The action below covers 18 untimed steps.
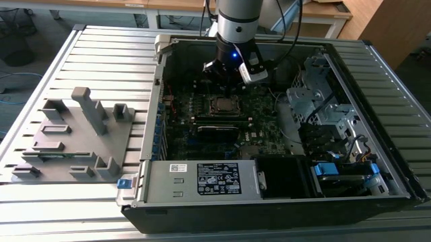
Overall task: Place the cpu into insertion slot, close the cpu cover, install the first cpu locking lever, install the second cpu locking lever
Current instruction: 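Install the first cpu locking lever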
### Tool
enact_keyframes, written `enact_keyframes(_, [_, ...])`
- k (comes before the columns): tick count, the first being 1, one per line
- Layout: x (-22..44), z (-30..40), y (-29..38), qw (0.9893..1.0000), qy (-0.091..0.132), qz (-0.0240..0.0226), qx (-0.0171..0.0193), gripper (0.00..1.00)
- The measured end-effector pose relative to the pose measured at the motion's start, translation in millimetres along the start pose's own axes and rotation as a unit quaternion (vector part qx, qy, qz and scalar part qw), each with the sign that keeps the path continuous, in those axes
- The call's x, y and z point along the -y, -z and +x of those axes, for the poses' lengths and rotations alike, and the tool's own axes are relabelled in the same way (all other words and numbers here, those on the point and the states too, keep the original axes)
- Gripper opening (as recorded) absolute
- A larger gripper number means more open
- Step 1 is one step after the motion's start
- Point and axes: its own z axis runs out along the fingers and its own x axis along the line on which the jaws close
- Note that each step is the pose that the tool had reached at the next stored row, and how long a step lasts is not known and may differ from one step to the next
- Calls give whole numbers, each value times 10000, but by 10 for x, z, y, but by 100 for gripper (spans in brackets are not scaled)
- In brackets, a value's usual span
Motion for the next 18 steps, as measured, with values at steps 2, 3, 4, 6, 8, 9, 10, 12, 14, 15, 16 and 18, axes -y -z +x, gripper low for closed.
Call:
enact_keyframes(2, [-1,0,19,10000,0,0,0,10])
enact_keyframes(3, [-1,-1,28,10000,0,0,0,10])
enact_keyframes(4, [-1,-1,37,10000,0,0,0,10])
enact_keyframes(6, [-2,-1,54,10000,0,-1,0,10])
enact_keyframes(8, [-2,-1,74,10000,0,0,0,10])
enact_keyframes(9, [-3,-2,84,10000,0,-1,0,10])
enact_keyframes(10, [-3,-2,95,10000,0,-1,1,10])
enact_keyframes(12, [-4,-2,118,10000,0,-1,0,10])
enact_keyframes(14, [-4,-2,137,10000,0,0,0,10])
enact_keyframes(15, [-4,-2,147,10000,0,0,0,10])
enact_keyframes(16, [-5,-3,157,10000,0,0,0,10])
enact_keyframes(18, [-5,-3,176,10000,0,-1,0,10])
